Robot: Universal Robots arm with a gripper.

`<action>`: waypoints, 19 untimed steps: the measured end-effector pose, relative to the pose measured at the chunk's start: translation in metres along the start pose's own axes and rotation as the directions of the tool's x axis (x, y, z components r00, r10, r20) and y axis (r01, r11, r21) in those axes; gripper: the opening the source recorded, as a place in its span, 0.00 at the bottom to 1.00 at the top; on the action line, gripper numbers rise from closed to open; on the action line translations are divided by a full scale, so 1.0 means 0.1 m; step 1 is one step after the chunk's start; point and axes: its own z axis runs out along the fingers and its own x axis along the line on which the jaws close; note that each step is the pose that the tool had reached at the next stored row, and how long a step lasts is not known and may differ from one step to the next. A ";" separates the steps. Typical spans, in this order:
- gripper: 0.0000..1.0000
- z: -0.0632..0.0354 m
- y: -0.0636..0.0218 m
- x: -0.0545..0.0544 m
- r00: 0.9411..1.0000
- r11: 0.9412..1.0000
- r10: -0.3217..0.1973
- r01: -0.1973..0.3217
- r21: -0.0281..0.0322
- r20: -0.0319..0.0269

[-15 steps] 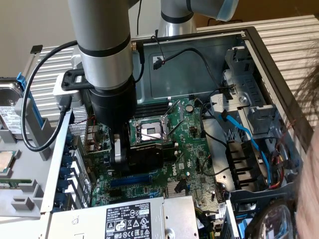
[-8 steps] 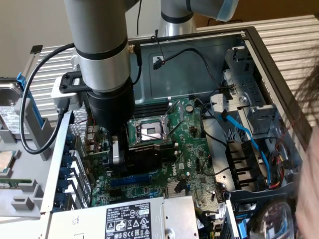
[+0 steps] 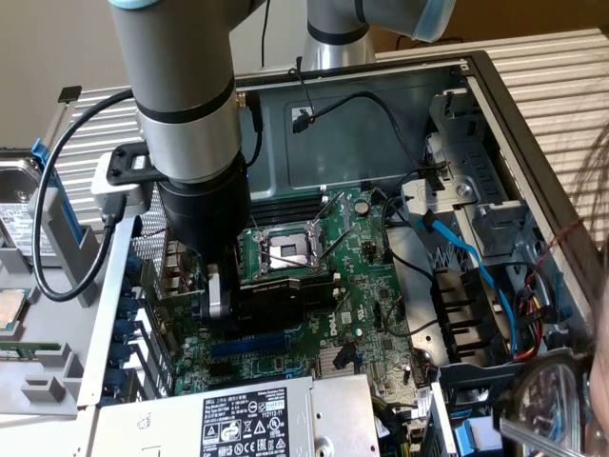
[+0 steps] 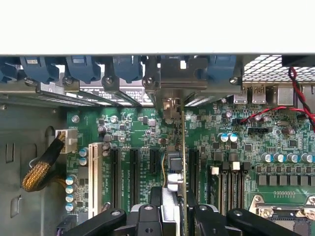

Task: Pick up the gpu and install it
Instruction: 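Insert the gpu into the slot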

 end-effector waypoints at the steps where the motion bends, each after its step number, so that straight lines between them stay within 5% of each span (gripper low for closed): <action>1: 0.29 0.000 0.000 0.00 1.000 1.000 0.000 0.000 0.000 0.000; 7: 0.29 0.000 -0.005 0.00 1.000 1.000 0.000 0.000 0.000 0.002; 13: 0.29 0.000 -0.021 0.00 1.000 1.000 0.001 -0.001 0.000 0.013; 19: 0.29 0.001 -0.022 0.01 1.000 1.000 0.002 -0.002 0.000 0.014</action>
